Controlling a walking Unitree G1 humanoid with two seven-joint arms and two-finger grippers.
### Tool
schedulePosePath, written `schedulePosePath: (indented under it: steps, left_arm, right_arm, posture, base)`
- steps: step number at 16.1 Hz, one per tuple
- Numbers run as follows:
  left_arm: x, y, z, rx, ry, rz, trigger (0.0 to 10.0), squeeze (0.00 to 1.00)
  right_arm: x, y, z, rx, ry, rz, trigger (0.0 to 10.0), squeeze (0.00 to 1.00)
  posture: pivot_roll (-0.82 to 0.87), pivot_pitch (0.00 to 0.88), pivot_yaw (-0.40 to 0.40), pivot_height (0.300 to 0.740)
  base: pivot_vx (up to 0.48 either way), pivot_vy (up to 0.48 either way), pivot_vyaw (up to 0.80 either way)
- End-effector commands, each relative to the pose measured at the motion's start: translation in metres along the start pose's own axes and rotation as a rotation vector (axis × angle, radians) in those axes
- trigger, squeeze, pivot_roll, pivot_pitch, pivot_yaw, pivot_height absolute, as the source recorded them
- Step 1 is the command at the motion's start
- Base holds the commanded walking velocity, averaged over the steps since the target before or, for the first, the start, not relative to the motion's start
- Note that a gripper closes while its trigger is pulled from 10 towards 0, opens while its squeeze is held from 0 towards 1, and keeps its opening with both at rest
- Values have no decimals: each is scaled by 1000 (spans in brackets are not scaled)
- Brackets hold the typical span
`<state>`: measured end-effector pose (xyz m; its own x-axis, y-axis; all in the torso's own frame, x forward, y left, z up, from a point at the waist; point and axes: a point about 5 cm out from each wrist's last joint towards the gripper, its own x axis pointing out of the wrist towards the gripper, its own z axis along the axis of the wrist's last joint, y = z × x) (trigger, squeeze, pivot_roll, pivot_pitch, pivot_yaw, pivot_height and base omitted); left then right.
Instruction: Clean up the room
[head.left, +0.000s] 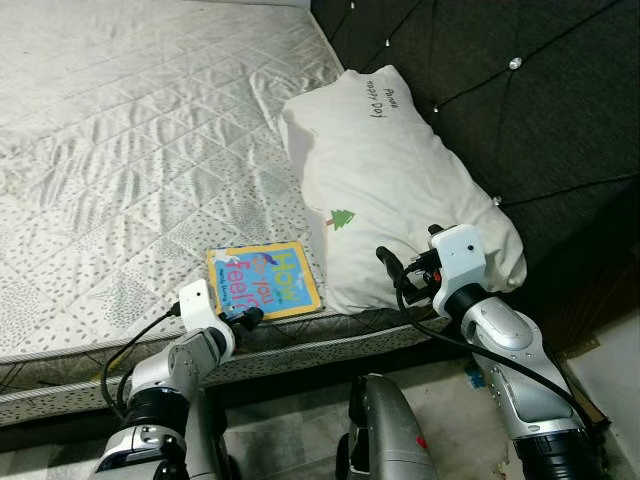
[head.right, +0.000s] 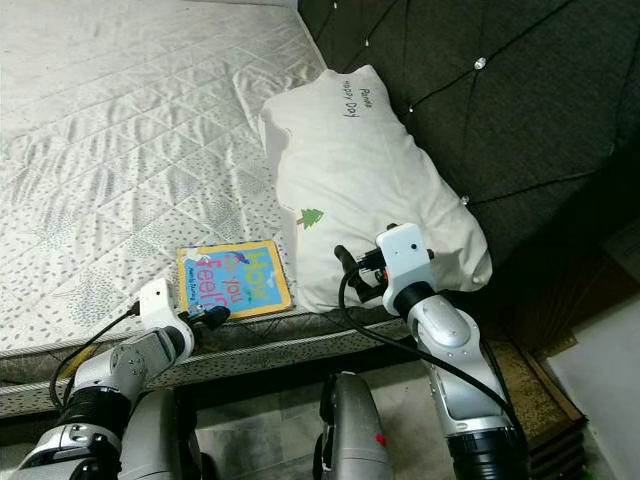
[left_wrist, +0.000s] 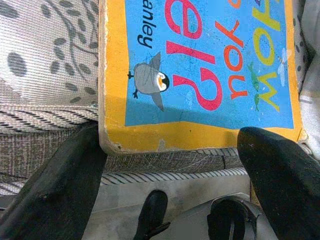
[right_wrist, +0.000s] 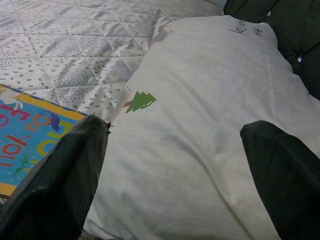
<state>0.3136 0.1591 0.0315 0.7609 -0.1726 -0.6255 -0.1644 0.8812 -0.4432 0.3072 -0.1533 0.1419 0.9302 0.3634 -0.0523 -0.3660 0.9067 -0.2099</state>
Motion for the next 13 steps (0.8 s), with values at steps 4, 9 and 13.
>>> schedulePosePath:
  steps: [4, 9, 13]
  left_arm:
    - [-1, -18, -8, 62, 5, -57, 10000, 0]
    - [3, -33, -9, 154, 16, -99, 10000, 0]
    - [5, -48, -15, 216, 41, -148, 10000, 0]
  right_arm:
    - [-1, -6, 1, -9, -1, -7, 10000, 0]
    - [2, -4, 2, -11, -6, -1, 10000, 0]
    - [2, -6, 3, -15, -9, -5, 10000, 0]
  posture:
    - [-64, 127, -117, 576]
    - [-65, 120, -117, 576]
    - [-72, 116, -114, 576]
  base:
    - [0, 0, 0]
    - [0, 0, 0]
    - [0, 0, 0]
